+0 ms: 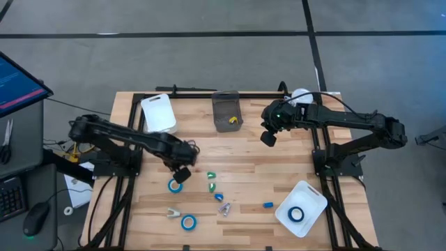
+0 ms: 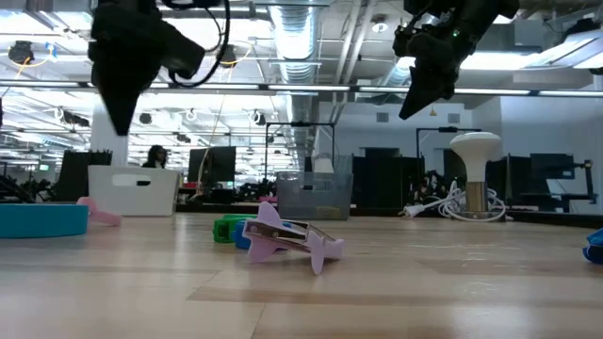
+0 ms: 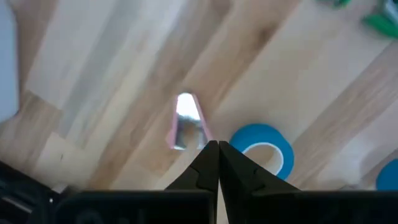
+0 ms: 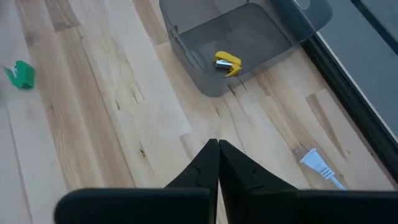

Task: Pick and place Stapler, Stapler remover, tape
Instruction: Put the top pink staple remover into the top white bin

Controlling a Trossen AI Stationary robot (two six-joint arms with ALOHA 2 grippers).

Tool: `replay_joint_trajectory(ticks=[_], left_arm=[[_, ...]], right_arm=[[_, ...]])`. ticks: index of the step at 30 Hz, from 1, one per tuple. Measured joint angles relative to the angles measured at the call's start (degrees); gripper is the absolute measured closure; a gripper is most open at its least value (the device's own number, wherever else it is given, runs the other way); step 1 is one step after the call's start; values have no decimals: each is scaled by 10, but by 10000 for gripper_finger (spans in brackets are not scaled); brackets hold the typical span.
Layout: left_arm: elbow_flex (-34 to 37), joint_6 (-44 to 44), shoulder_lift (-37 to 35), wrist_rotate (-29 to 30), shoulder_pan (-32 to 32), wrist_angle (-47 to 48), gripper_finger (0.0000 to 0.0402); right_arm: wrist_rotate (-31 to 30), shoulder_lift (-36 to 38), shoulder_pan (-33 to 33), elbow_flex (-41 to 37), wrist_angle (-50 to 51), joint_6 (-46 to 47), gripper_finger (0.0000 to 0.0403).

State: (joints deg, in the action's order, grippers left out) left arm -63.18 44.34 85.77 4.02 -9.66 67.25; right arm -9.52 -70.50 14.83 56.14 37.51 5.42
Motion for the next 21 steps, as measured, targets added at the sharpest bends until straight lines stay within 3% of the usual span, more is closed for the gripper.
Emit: replay_joint_trajectory(ticks=[6, 15, 21], left_arm=[[-21, -30, 71, 1, -16, 8, 400], [-4, -50, 63, 54, -2, -27, 396], [22, -51, 61, 33, 30, -36, 341]], right_arm=[[0, 0, 0, 0, 2, 0, 402], [0, 0, -1, 0, 11, 1, 402], [4, 0, -1, 0, 11, 1, 402]])
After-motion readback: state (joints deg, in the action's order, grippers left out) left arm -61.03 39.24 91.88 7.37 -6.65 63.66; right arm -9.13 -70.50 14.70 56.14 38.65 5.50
